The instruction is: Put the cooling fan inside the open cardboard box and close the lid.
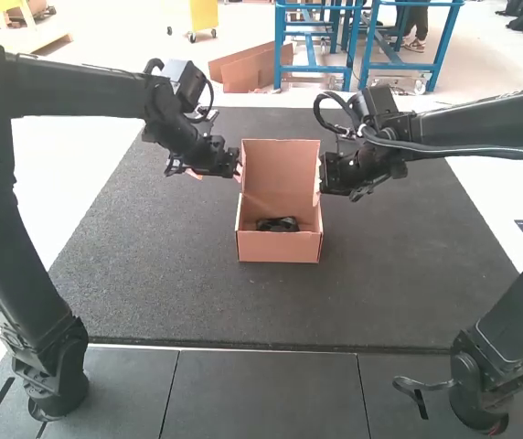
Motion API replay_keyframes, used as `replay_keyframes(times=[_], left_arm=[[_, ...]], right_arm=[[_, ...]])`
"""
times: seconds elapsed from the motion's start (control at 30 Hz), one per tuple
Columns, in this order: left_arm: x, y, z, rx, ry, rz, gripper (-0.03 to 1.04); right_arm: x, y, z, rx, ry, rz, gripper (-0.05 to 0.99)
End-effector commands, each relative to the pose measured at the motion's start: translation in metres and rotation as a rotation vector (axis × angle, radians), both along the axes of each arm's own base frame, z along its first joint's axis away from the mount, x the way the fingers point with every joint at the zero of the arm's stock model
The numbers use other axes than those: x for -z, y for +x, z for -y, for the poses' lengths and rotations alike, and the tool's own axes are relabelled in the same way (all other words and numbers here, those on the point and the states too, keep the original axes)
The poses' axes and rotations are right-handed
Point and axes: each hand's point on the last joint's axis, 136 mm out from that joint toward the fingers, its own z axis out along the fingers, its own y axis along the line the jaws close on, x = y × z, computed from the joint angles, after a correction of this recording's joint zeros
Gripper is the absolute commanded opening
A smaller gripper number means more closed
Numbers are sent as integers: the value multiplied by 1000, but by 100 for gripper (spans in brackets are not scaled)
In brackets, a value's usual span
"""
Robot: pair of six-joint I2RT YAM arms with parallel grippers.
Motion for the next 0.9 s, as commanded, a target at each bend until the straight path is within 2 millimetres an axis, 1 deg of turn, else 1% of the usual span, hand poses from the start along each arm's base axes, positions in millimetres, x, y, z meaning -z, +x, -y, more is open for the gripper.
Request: replay_keyframes(times=[0.0, 0.43, 0.63, 0.87], left_arm=[[-12, -6, 7, 22, -20, 25, 97], [-4, -21, 9, 40, -21, 2, 97], [0, -33, 9, 52, -14, -17, 97], [9, -47, 4, 52, -7, -37, 97]], right_arm=[[-3, -12, -6, -25, 21, -8, -1], [13, -31, -1, -43, 3, -41, -1], [20, -38, 1, -51, -3, -58, -1], [28, -45, 0, -75, -19, -67, -2]])
